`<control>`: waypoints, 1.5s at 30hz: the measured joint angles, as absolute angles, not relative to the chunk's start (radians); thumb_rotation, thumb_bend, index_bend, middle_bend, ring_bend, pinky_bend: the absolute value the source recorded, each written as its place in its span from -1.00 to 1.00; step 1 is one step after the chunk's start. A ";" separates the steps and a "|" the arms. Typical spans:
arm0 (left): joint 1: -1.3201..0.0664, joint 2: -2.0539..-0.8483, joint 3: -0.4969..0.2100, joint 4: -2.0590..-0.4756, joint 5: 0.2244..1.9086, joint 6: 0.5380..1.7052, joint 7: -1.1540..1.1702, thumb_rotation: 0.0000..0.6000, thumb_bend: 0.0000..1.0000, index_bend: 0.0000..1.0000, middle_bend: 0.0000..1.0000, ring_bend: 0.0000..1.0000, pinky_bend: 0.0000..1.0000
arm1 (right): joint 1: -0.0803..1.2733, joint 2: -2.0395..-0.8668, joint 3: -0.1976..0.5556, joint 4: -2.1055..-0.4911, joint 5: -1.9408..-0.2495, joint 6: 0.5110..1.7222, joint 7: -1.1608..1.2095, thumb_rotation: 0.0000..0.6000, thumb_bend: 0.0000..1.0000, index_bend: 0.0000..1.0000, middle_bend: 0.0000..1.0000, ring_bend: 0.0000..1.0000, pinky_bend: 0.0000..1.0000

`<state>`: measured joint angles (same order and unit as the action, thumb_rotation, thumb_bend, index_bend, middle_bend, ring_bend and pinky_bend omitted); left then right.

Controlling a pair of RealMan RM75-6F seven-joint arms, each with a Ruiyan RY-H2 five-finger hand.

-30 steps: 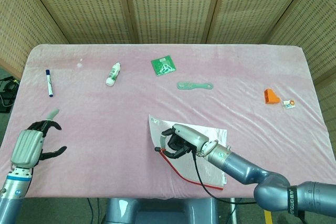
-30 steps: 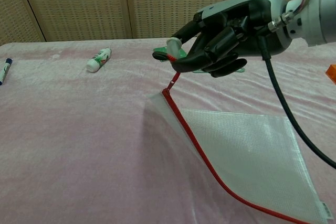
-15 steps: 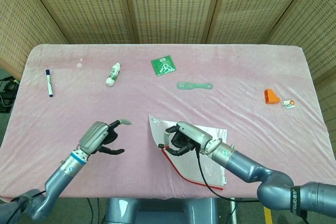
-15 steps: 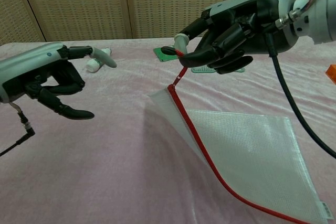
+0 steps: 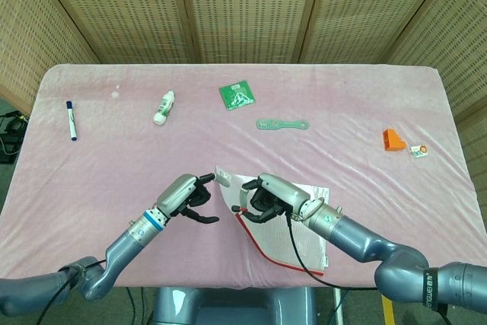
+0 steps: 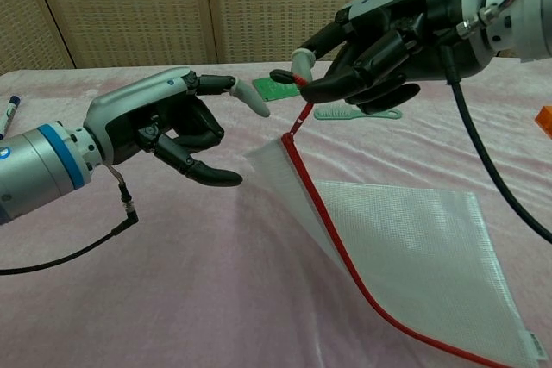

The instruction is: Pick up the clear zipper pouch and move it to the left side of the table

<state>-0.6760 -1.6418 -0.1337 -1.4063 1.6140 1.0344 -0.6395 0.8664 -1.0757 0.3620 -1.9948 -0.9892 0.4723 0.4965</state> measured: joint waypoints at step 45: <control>-0.754 -1.719 -0.177 -1.453 1.466 1.025 -0.657 1.00 0.38 0.71 0.96 0.75 1.00 | 0.803 -1.073 0.318 -2.038 -1.058 0.598 0.457 1.00 0.96 0.55 1.00 0.95 1.00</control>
